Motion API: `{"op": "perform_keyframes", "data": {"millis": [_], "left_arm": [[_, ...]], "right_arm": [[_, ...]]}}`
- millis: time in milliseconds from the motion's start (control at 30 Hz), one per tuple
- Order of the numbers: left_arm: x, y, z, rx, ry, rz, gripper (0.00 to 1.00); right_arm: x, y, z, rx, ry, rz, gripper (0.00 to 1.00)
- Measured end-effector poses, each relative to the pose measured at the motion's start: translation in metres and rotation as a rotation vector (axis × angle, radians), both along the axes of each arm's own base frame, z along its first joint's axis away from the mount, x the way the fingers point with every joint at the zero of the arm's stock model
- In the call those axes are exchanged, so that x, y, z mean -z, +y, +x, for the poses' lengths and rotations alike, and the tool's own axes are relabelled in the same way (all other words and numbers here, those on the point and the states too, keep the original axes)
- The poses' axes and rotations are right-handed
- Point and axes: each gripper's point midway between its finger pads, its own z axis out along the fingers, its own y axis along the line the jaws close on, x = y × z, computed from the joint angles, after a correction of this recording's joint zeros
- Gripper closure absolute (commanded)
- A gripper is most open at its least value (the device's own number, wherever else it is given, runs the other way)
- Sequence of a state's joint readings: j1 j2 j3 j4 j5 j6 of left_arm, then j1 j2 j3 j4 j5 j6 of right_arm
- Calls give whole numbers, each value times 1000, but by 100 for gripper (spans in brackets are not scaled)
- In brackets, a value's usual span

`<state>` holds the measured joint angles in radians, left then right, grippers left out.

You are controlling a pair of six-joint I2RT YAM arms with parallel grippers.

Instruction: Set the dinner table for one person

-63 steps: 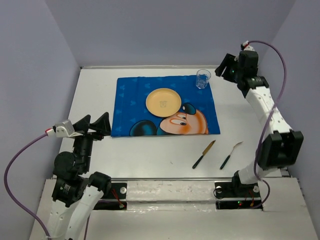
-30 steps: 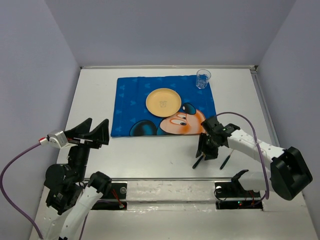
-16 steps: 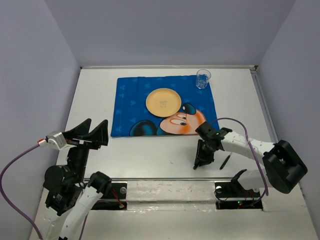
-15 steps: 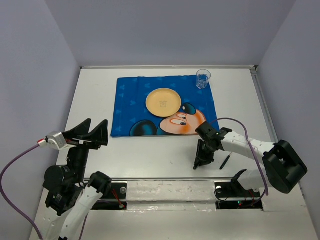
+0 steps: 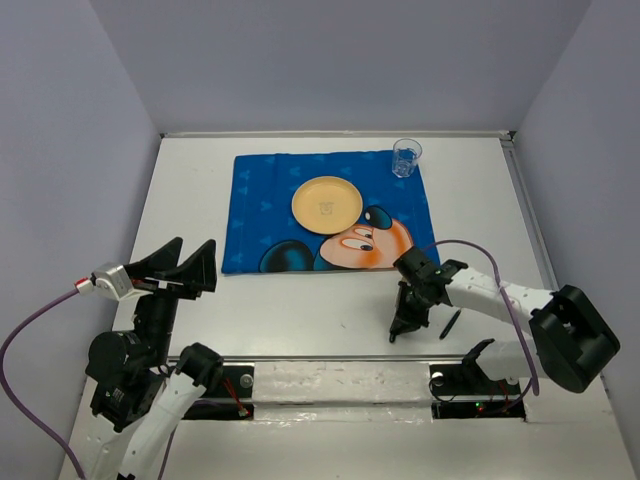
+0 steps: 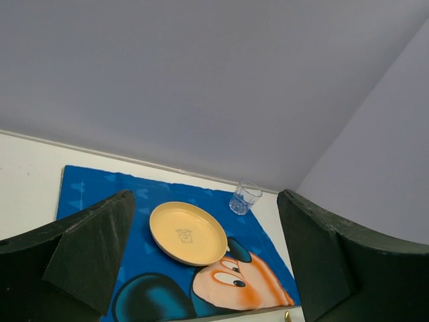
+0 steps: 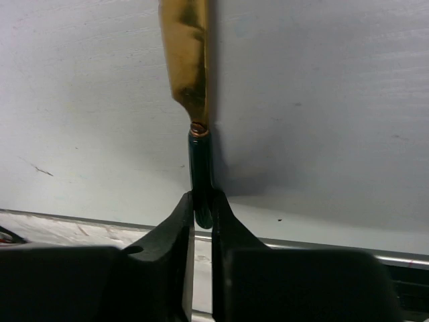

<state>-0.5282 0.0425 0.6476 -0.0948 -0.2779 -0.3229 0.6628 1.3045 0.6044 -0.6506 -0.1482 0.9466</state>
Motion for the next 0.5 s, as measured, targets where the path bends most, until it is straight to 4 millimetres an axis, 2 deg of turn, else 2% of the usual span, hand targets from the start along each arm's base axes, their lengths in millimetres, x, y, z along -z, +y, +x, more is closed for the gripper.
{"op": "perform_keyframes", "data": {"millis": [300,400,500], "left_arm": [[0,0,0,1,0,0,1],[0,0,0,1,0,0,1],[0,0,0,1,0,0,1]], "right_arm": [[-9,-15,-7,13,-15,-44,100],[-24,-17,-8,8,-37,-47,100],[-51,-12,1,-7,-100,-22,100]]}}
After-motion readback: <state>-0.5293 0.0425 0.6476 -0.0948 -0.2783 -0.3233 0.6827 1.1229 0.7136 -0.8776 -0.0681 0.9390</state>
